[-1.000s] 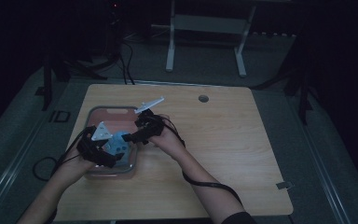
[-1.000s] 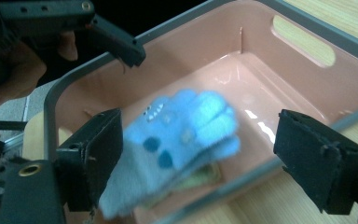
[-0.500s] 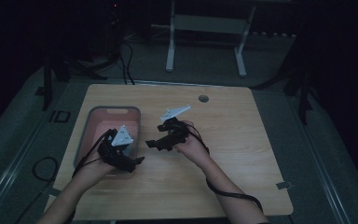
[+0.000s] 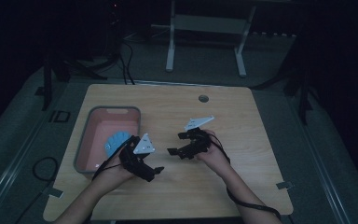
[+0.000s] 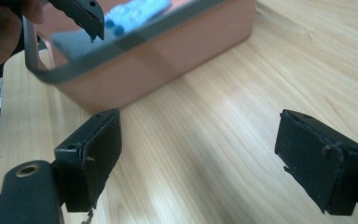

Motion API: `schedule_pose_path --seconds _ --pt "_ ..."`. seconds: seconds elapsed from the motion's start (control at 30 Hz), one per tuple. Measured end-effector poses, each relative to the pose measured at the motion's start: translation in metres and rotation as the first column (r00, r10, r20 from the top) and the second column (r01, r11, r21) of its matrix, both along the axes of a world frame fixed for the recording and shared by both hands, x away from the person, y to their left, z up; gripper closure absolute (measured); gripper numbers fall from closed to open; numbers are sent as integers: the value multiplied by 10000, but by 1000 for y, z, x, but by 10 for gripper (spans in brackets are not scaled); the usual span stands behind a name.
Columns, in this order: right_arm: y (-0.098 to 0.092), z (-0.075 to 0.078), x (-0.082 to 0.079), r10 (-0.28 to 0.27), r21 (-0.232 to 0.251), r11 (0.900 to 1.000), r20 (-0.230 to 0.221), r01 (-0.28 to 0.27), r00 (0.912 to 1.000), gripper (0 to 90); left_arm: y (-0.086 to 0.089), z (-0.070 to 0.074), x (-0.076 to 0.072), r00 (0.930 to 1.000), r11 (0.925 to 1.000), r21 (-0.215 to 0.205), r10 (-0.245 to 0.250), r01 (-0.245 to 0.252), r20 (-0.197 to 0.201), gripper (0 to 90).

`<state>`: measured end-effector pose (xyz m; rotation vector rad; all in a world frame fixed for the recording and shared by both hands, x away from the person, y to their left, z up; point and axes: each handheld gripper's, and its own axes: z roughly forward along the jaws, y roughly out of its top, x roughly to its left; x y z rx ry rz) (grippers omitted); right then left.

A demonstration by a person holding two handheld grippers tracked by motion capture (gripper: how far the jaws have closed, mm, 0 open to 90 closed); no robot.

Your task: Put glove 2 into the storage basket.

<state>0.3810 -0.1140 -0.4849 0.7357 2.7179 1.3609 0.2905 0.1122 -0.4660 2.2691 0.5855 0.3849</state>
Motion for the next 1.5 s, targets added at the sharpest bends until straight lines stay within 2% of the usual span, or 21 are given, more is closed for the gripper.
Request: schedule_pose_path --seconds 0.17,0.23,0.33,0.37,0.43,0.67,0.73,0.83,1.13,1.17,1.27,1.5 --pt "-20 -9 -7 -144 -59 9999 189 145 9997 147 -15 -5 -2 9993 9992 -101 -378 377 -29 31" --pt "-28 -13 -8 -176 -173 9997 291 181 9994 146 -27 -13 -5 9974 9974 -45 -722 722 -33 31" --pt "-35 -18 -10 -202 -307 9993 269 211 9994 144 -30 -15 -5 9968 9968 -5 -804 804 -54 31" --pt "-43 -23 -12 -294 -304 9991 182 300 9994 144 -39 -24 -5 9939 9943 19 -1065 1066 -270 31" --pt "-50 -27 -14 -402 -315 9987 143 406 9991 144 -44 -29 -5 9921 9926 24 -1212 1214 -332 31" --pt "-65 -39 -18 -554 -320 9980 4 553 9985 143 -56 -42 -6 9864 9874 -50 -1585 1584 -444 31" --pt "-69 -43 -21 -581 -450 9972 186 589 9981 142 -62 -48 -8 9833 9845 -226 -1747 1737 -507 31" --pt "-73 -47 -25 -628 -462 9969 175 635 9979 142 -68 -54 -11 9799 9810 -268 -1934 1923 -484 31" --pt "-92 -62 -37 -697 -447 9965 103 701 9975 142 -77 -66 -14 9746 9754 -447 -2182 2161 -504 31" --pt "-97 -64 -40 -697 -422 9967 62 699 9975 141 -80 -70 -17 9713 9721 -388 -2329 2312 -474 31" --pt "-103 -66 -44 -775 -415 9961 51 776 9970 141 -82 -75 -19 9686 9696 -398 -2432 2413 -523 31" --pt "-118 -70 -52 -894 -348 9953 223 901 9957 141 -81 -82 -22 9682 9696 -362 -2438 2421 -554 31"
